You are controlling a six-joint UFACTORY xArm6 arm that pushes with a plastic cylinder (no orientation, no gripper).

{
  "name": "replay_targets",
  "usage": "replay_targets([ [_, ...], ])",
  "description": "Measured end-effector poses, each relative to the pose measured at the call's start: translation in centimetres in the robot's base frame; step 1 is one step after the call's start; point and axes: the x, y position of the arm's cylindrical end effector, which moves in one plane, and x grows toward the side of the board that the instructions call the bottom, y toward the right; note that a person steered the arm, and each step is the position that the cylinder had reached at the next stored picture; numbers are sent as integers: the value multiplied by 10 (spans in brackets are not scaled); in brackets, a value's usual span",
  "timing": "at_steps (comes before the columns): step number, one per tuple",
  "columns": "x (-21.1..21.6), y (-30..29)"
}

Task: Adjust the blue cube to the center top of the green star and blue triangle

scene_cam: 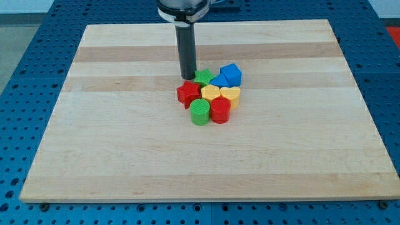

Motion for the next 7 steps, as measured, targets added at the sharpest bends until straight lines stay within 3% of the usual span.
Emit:
replay_targets([
  [3,20,31],
  [5,-31,30],
  [6,-52,88],
  [7,-37,179],
])
